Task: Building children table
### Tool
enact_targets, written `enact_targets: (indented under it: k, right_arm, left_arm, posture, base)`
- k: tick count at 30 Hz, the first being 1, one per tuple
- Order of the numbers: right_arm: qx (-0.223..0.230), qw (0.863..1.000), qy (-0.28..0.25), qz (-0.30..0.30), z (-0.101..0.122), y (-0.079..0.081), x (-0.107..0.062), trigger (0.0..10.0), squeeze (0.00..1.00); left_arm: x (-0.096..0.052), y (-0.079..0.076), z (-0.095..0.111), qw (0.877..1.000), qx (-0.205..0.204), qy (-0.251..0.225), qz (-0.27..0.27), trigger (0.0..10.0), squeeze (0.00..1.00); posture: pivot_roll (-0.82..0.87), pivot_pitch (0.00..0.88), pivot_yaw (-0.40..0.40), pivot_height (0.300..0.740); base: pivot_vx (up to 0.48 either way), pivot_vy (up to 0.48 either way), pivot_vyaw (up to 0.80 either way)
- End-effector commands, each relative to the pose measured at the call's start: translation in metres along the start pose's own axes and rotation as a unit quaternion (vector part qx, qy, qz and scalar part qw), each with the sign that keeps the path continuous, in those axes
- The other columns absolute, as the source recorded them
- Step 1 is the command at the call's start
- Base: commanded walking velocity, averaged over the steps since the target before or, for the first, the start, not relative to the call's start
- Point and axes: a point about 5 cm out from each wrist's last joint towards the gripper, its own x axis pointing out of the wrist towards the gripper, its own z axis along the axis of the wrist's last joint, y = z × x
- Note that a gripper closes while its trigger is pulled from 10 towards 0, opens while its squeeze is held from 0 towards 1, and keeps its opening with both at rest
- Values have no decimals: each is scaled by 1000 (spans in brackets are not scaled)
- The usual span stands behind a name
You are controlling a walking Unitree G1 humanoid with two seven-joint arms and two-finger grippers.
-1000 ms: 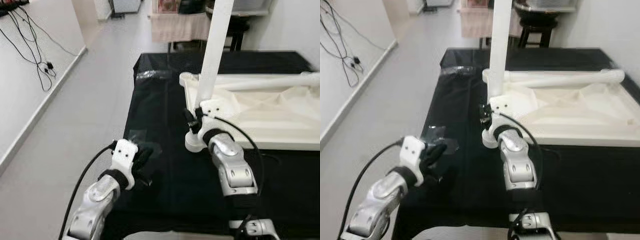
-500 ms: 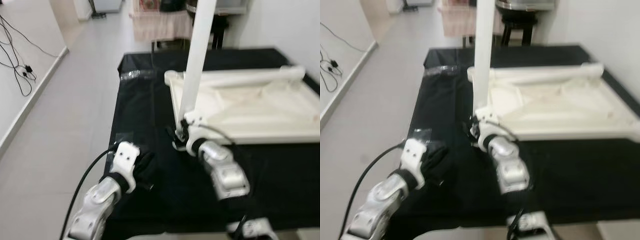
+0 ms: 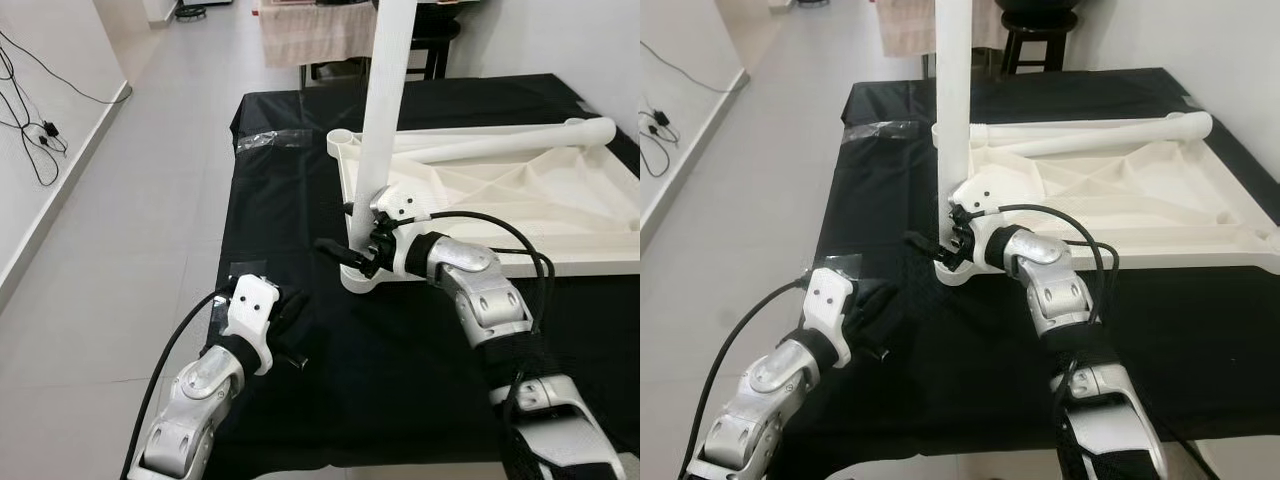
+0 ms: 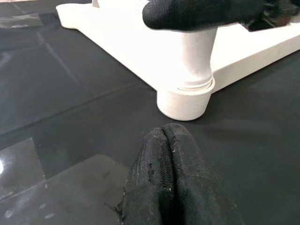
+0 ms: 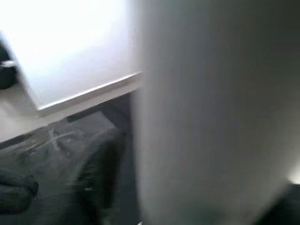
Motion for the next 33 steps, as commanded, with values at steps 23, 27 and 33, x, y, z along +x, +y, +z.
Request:
enact_targets:
  k: [23,27,33]
  right_arm:
    - [64,938,37,-338,-56,26,-5,0,0]
    - [77,945,37,-315,-57,25,2,0,0]
    - [65,950,42,-303,-54,32,7,9412,0]
  left_arm:
    - [0,1,0,1000,-8,-1,4,10000,0]
    - [2,2,0,1000,-11,-1,1,10000,0]
    - [2,4,1,1000,-12,-6,13,10000,0]
  posture:
    - [-35,115,8,740]
    - [-19,113,-12,740]
    - [-20,119,-7,740]
  base:
    - [0,0,0]
    - [0,0,0]
    - [0,0,0]
